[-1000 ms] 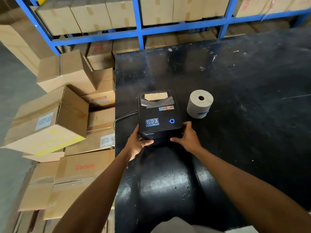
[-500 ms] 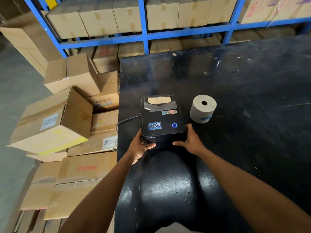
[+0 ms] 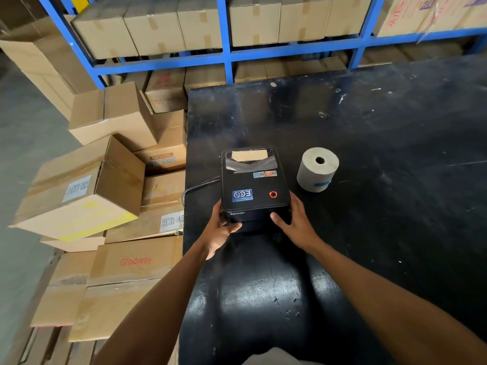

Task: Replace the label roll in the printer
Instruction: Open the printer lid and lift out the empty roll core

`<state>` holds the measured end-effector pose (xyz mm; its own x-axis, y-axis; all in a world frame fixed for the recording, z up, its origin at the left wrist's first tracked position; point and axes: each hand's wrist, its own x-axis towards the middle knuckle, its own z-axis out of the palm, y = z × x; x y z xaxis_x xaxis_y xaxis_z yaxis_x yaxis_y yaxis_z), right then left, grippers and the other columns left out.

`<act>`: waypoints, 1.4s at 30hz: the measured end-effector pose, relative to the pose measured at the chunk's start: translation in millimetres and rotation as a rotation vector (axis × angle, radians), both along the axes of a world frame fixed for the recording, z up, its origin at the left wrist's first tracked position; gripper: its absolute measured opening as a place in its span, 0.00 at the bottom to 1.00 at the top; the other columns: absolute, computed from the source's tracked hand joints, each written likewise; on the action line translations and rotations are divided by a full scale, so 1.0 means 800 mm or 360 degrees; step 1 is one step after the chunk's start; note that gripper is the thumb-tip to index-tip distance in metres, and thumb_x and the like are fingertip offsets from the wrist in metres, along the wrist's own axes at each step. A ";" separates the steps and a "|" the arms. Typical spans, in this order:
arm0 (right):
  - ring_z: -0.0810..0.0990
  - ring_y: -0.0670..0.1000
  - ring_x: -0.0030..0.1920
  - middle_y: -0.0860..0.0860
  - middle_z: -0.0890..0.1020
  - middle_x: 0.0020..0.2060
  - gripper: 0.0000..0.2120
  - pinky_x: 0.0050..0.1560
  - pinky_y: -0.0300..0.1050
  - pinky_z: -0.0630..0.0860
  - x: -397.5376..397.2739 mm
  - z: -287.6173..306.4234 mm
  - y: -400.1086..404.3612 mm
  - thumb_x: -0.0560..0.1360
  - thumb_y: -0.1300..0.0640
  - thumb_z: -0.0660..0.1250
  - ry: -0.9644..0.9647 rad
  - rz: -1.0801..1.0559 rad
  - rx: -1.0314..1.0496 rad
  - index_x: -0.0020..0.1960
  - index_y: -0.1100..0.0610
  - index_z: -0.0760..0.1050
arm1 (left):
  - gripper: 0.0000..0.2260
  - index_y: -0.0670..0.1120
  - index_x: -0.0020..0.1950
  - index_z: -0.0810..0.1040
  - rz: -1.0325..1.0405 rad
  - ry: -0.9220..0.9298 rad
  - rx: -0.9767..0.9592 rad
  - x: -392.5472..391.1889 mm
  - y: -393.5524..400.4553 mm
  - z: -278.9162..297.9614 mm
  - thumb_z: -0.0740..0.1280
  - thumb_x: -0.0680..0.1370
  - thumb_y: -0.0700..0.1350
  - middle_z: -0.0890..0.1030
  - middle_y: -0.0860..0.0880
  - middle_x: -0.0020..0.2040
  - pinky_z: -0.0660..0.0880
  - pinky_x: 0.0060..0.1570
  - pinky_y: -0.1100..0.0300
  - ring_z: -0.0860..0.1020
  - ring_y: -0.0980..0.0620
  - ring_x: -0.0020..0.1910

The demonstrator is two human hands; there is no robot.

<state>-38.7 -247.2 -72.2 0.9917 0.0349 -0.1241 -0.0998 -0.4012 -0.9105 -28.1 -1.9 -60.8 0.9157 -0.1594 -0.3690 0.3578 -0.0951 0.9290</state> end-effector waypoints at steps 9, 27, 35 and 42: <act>0.57 0.51 0.78 0.48 0.61 0.78 0.42 0.76 0.61 0.57 0.003 0.001 0.013 0.73 0.28 0.56 -0.0196 -0.0112 -0.0345 0.80 0.48 0.52 | 0.34 0.49 0.74 0.56 0.0080 0.0169 0.0045 0.013 -0.007 0.002 0.67 0.75 0.27 0.77 0.47 0.64 0.70 0.73 0.44 0.72 0.43 0.70; 0.74 0.52 0.65 0.51 0.73 0.67 0.29 0.67 0.50 0.70 0.171 0.148 0.076 0.81 0.37 0.52 0.0093 -0.0773 0.0728 0.74 0.54 0.65 | 0.51 0.62 0.81 0.40 -0.0258 0.0163 0.0337 0.028 0.002 0.020 0.71 0.74 0.33 0.55 0.41 0.79 0.50 0.79 0.40 0.52 0.42 0.79; 0.67 0.43 0.42 0.42 0.69 0.46 0.16 0.43 0.42 0.65 0.201 0.143 0.066 0.80 0.61 0.52 0.0300 -0.0597 0.0814 0.63 0.44 0.62 | 0.55 0.62 0.81 0.38 -0.0314 0.0197 0.0405 0.037 0.005 0.024 0.74 0.73 0.34 0.56 0.40 0.79 0.56 0.76 0.45 0.55 0.41 0.79; 0.71 0.54 0.71 0.51 0.72 0.72 0.28 0.72 0.51 0.67 0.183 0.132 0.050 0.79 0.69 0.51 0.0245 -0.0523 0.0603 0.75 0.52 0.66 | 0.48 0.63 0.81 0.45 -0.0271 0.0214 0.0199 0.056 0.017 0.024 0.76 0.74 0.50 0.59 0.46 0.81 0.57 0.78 0.36 0.57 0.42 0.81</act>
<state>108.1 -207.6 33.4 0.9291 -0.2043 -0.3082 -0.3091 0.0283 -0.9506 16.4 12.0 -41.7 0.8206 -0.2529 -0.5125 0.4465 -0.2759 0.8512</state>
